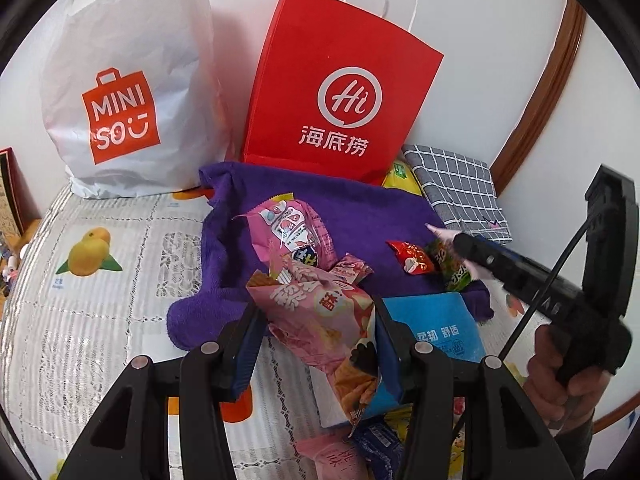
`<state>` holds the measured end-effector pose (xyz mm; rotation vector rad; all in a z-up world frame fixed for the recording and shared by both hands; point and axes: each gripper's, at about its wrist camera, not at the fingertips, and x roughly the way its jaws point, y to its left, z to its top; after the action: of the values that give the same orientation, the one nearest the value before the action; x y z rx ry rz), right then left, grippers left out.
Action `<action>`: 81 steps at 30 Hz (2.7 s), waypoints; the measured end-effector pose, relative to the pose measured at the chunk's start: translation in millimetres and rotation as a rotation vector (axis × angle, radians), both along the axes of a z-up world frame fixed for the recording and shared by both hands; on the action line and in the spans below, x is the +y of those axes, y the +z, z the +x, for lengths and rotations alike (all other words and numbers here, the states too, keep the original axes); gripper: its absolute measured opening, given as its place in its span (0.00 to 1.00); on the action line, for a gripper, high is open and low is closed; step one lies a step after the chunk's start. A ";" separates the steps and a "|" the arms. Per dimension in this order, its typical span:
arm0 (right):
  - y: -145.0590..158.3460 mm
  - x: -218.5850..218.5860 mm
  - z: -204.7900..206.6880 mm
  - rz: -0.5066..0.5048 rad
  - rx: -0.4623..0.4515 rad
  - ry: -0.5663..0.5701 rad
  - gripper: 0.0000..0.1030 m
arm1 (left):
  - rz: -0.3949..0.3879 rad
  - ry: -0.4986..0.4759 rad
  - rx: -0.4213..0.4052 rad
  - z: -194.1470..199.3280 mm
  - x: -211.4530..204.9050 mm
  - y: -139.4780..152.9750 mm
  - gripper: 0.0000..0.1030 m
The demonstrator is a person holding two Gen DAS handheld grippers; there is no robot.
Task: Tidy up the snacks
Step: 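Carry the pink bag and pale pink packet with both grippers over the towel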
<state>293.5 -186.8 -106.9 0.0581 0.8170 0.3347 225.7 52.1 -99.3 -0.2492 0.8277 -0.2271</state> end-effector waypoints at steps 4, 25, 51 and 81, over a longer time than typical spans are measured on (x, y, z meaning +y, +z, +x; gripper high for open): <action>-5.9 -3.5 0.8 0.004 0.006 -0.005 0.40 | -0.008 0.008 0.000 0.5 1.9 -2.0 0.47; -9.3 -15.2 -0.5 0.019 -0.003 -0.058 0.40 | -0.004 -0.010 -0.010 -2.3 -4.1 0.9 0.47; -6.1 -30.4 2.6 0.049 -0.025 -0.115 0.40 | -0.030 0.030 -0.030 -2.4 4.0 1.3 0.47; -20.0 -42.0 16.7 0.067 0.011 -0.140 0.30 | -0.037 0.015 -0.043 -1.9 -5.0 1.3 0.47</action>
<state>310.2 -228.9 -126.8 0.1787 0.8082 0.2298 223.8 47.1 -98.0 -0.2840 0.7798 -0.2326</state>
